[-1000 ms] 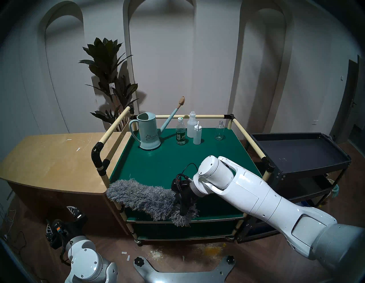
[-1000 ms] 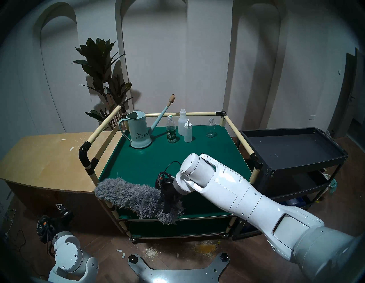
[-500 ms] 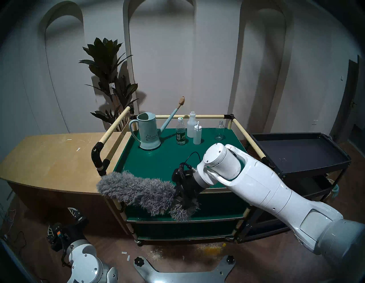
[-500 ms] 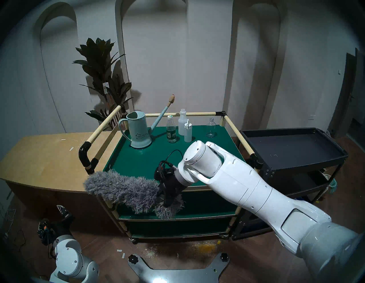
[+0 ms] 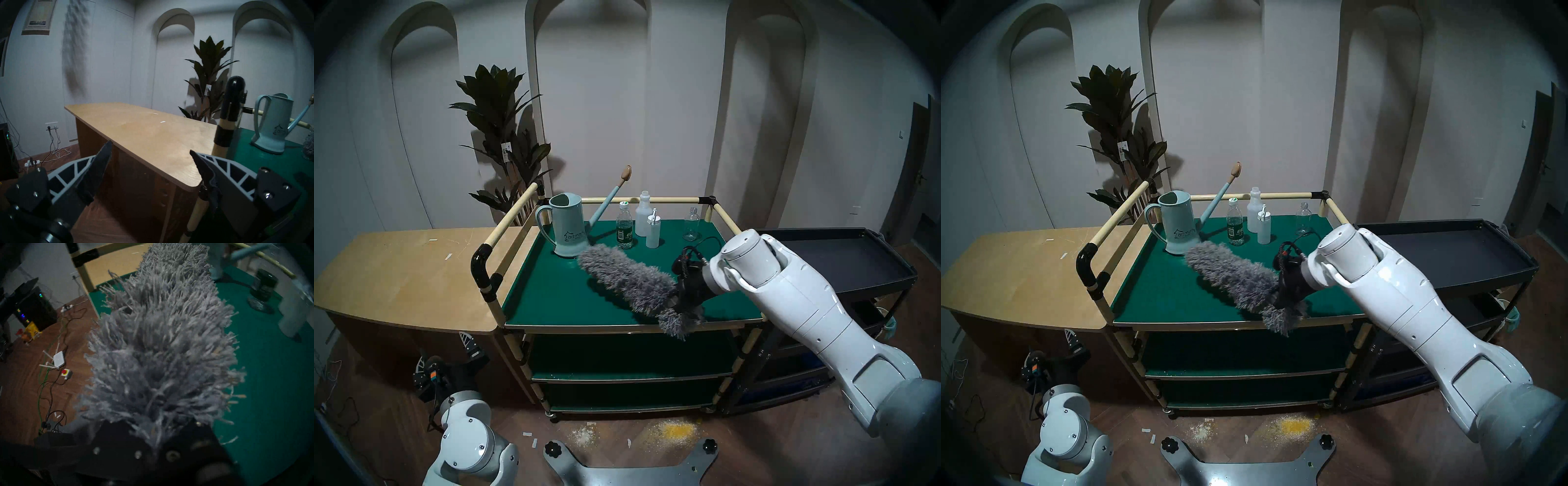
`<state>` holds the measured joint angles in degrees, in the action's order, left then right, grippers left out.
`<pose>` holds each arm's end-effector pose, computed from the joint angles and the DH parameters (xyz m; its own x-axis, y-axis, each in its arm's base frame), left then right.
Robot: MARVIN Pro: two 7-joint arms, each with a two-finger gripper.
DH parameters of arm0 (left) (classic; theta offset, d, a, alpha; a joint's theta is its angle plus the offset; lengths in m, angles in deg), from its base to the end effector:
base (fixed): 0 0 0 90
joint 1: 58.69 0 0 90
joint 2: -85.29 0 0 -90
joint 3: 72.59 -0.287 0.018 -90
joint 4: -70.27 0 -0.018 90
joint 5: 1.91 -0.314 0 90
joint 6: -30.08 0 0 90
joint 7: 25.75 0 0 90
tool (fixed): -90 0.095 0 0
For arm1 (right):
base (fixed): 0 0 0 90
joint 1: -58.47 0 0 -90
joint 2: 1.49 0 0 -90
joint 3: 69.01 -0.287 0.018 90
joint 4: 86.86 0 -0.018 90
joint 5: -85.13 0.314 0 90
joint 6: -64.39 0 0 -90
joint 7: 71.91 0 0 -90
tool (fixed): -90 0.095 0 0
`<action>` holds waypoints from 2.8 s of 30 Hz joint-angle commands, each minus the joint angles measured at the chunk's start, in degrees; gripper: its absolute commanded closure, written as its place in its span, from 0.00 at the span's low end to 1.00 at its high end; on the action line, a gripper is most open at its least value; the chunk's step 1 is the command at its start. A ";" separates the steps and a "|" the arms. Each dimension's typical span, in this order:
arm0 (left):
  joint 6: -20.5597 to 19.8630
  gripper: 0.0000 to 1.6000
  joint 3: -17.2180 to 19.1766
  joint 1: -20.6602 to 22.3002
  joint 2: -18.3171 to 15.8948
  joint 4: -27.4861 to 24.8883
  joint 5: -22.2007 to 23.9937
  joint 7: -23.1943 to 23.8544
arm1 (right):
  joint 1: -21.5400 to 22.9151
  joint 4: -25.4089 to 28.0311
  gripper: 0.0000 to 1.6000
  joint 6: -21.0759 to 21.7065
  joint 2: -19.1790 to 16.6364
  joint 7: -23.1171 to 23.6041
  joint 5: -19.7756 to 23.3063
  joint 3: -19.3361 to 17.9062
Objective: Dust the shelf with the duster
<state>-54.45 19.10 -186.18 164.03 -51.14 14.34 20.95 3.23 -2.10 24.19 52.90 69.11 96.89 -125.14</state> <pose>0.2257 0.0956 -0.2944 0.0222 0.1068 0.9940 0.6367 -0.7681 0.0683 0.4714 0.0069 -0.2278 0.4742 0.6078 0.6370 0.8160 -0.5751 -0.0588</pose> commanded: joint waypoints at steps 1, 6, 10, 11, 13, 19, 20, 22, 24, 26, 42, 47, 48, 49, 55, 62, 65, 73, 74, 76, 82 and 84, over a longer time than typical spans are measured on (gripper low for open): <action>-1.88 0.00 -0.27 5.67 -3.33 1.21 1.52 4.18 | -2.82 1.78 1.00 1.65 -4.71 -3.37 1.66 -7.14; -3.07 0.00 -0.54 7.95 -4.08 2.82 3.28 6.43 | -5.57 2.42 1.00 2.83 -6.67 -6.71 1.96 -11.43; -3.56 0.00 0.02 9.24 -4.20 3.74 4.44 6.97 | -8.18 2.69 1.00 2.87 -6.61 -9.78 2.15 -14.19; -3.64 0.00 0.21 9.28 -4.26 3.84 4.65 7.04 | -8.58 2.56 1.00 2.56 -6.26 -10.45 2.06 -14.39; -3.89 0.00 0.58 9.14 -4.35 4.00 5.08 7.20 | -9.28 1.84 1.00 1.69 -4.65 -12.14 1.72 -14.43; -4.24 0.00 1.35 7.20 -3.85 2.77 5.25 6.31 | -6.38 -2.11 1.00 -0.11 -0.25 -13.65 0.97 -11.26; -4.23 0.00 1.43 6.92 -3.73 2.61 5.21 6.12 | -5.79 -2.58 1.00 0.01 0.41 -13.87 0.85 -10.82; -4.21 0.00 1.66 6.30 -3.46 2.22 5.29 5.81 | -4.53 -3.86 1.00 -0.13 1.68 -14.05 0.62 -9.65; -4.29 0.00 1.79 5.82 -3.31 1.78 5.30 5.47 | -3.37 -5.32 1.00 0.24 2.99 -13.98 0.65 -8.64; -4.31 0.00 1.88 5.30 -3.08 1.39 5.25 4.91 | -2.44 -6.74 1.00 0.10 4.22 -14.22 0.33 -7.70; -4.27 0.00 3.33 2.20 -1.71 -0.44 5.16 1.63 | 4.74 -16.83 1.00 -1.86 13.41 -13.75 -1.95 1.22; -4.15 0.00 3.79 1.32 -1.10 -0.86 5.20 0.62 | 6.31 -19.31 1.00 -2.81 16.43 -13.46 -2.43 4.21; -4.14 0.00 3.86 1.17 -0.93 -0.88 5.22 0.39 | 6.52 -19.40 1.00 -3.02 16.63 -13.29 -2.27 5.09; -4.11 0.00 3.91 0.98 -0.79 -0.97 5.21 0.18 | 6.86 -20.25 1.00 -3.21 17.50 -13.24 -2.49 5.48; -3.66 0.00 4.26 -0.28 0.27 -1.39 5.24 -1.23 | 8.34 -22.63 1.00 -4.51 20.54 -12.34 -2.42 9.17; -2.96 0.00 4.92 -1.77 1.44 -1.93 5.11 -2.97 | 8.97 -24.68 1.00 -5.67 24.27 -10.91 -2.36 13.07; -2.72 0.00 5.12 -2.18 1.73 -2.04 5.10 -3.38 | 8.92 -24.79 1.00 -5.83 25.02 -10.29 -2.31 14.01; -1.36 0.00 5.37 -3.50 2.99 -2.46 4.95 -5.00 | 9.24 -24.83 1.00 -6.32 26.24 -5.48 -2.23 19.03; -1.19 0.00 5.37 -3.57 3.10 -2.47 4.91 -5.15 | 9.33 -24.42 1.00 -6.22 26.07 -4.51 -2.13 19.67; -0.96 0.00 5.36 -3.58 3.25 -2.45 4.88 -5.36 | 9.28 -23.56 1.00 -5.85 25.68 -3.01 -1.77 20.37; 0.13 0.00 5.12 -3.85 3.63 -2.20 4.72 -5.74 | 9.61 -18.14 1.00 -2.62 22.63 2.48 0.21 22.97; 0.58 0.00 4.88 -3.93 3.73 -2.08 4.58 -5.78 | 10.02 -14.57 1.00 0.01 20.44 5.65 1.54 23.93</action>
<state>-55.32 24.35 -189.90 167.70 -52.35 19.72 14.95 14.08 -22.78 19.61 76.58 68.66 96.03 -103.87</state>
